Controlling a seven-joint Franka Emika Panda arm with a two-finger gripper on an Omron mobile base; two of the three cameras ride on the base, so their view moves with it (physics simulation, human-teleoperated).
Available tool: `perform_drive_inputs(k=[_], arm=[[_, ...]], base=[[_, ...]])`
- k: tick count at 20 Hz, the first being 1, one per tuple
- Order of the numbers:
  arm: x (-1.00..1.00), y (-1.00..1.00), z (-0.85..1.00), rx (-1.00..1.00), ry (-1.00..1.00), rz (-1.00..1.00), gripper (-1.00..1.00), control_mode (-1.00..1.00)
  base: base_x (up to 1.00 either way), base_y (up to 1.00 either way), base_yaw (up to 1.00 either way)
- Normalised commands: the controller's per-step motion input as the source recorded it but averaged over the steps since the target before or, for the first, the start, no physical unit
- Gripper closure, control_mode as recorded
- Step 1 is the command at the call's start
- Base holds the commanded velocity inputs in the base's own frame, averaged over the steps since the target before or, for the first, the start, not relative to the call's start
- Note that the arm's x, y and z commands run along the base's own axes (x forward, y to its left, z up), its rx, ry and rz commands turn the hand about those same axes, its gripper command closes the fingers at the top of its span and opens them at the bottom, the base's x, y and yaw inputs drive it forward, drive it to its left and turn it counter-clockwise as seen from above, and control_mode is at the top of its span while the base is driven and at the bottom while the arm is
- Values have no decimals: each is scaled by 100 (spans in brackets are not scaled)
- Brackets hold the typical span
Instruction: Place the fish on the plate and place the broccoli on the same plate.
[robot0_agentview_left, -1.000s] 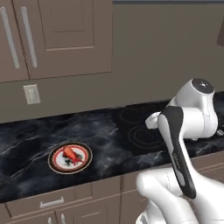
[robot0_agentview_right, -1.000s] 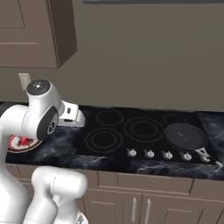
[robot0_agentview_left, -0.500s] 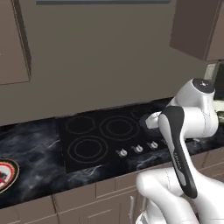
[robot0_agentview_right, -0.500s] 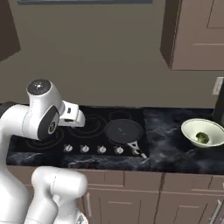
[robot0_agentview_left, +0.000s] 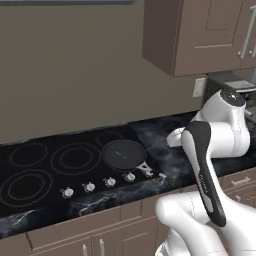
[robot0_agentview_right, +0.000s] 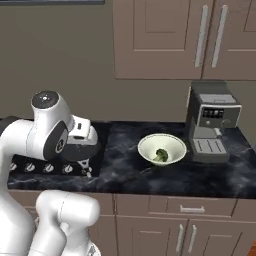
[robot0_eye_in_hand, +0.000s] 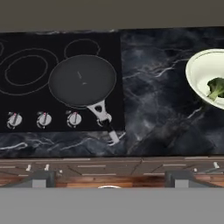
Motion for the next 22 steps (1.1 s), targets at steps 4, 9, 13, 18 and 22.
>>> perform_drive_inputs(k=[4,9,13,18,22], arm=[[0,0,0,0,0,0,-100,100],[0,0,0,0,0,0,-100,100],[0,0,0,0,0,0,-100,100],[0,0,0,0,0,0,-100,100],[3,0,0,0,0,0,-100,-100]], base=[[38,-100,0],[39,-91,0],[51,-43,-2],[46,0,-1],[5,0,1]])
